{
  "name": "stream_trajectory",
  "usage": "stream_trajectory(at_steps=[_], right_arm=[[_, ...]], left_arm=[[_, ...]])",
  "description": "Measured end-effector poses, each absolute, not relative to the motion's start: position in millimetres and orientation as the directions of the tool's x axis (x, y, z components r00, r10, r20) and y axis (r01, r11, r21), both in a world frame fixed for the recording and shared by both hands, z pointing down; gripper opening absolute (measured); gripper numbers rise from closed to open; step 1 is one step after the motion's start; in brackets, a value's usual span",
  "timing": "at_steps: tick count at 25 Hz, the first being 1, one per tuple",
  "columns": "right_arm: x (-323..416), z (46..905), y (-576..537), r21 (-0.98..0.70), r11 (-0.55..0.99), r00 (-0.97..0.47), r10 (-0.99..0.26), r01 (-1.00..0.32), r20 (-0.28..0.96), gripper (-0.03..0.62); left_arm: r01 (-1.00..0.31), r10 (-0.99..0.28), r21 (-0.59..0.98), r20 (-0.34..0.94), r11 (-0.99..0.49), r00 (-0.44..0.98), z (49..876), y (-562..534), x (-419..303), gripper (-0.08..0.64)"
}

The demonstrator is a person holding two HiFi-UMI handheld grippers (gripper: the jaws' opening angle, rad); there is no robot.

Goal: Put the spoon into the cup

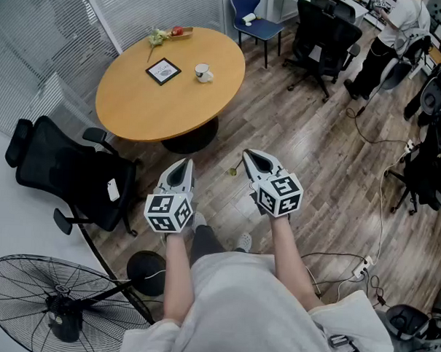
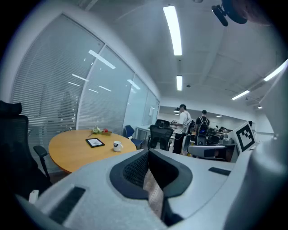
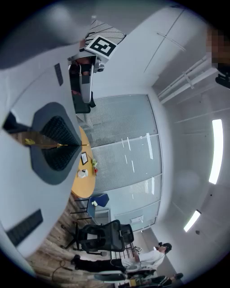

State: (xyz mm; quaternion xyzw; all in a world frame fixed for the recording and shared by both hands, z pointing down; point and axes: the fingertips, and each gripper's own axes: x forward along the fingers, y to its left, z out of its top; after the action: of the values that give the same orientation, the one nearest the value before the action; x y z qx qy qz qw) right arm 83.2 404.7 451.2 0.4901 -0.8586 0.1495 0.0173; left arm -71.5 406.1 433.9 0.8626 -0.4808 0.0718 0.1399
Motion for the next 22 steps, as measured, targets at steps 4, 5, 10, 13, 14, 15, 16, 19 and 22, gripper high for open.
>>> stream_trajectory(at_steps=[4, 5, 10, 13, 14, 15, 16, 19, 22], right_arm=[[89.5, 448.3, 404.0, -0.225, 0.476, -0.515, -0.840, -0.850, 0.170, 0.000], [89.4, 447.8, 404.8, -0.223, 0.476, -0.515, -0.841, -0.851, 0.168, 0.000], [100.9, 448.9, 412.4, -0.241, 0.458, -0.502, -0.847, -0.856, 0.175, 0.000], [106.6, 445.1, 412.7, -0.239, 0.461, -0.503, -0.848, -0.855, 0.164, 0.000], [107.4, 443.9, 412.5, -0.230, 0.466, -0.506, -0.847, -0.855, 0.163, 0.000], [108.1, 442.9, 412.8, -0.223, 0.471, -0.509, -0.845, -0.853, 0.163, 0.000], [108.8, 442.2, 413.7, -0.220, 0.476, -0.513, -0.843, -0.851, 0.161, 0.000], [109.4, 442.3, 415.1, -0.219, 0.485, -0.521, -0.838, -0.847, 0.158, 0.000], [105.0, 448.6, 409.0, -0.225, 0.498, -0.536, -0.829, -0.837, 0.159, 0.000]], left_arm=[[-0.839, -0.798, 0.178, 0.258, -0.514, 0.544, 435.2, 411.6, -60.4, 0.009], [-0.835, -0.794, 0.176, 0.260, -0.521, 0.550, 436.2, 415.0, -59.1, 0.009], [-0.825, -0.778, 0.171, 0.277, -0.538, 0.565, 443.9, 427.3, -51.0, 0.009], [-0.832, -0.786, 0.167, 0.271, -0.529, 0.555, 440.5, 422.4, -53.1, 0.009], [-0.835, -0.791, 0.165, 0.268, -0.525, 0.550, 438.7, 421.5, -54.6, 0.009], [-0.839, -0.796, 0.163, 0.266, -0.519, 0.544, 437.5, 422.1, -56.5, 0.009], [-0.844, -0.801, 0.162, 0.266, -0.511, 0.536, 437.0, 424.2, -58.8, 0.009], [-0.859, -0.813, 0.158, 0.274, -0.488, 0.513, 439.6, 430.4, -68.6, 0.009], [-0.872, -0.821, 0.150, 0.293, -0.467, 0.490, 446.7, 424.5, -78.0, 0.009]])
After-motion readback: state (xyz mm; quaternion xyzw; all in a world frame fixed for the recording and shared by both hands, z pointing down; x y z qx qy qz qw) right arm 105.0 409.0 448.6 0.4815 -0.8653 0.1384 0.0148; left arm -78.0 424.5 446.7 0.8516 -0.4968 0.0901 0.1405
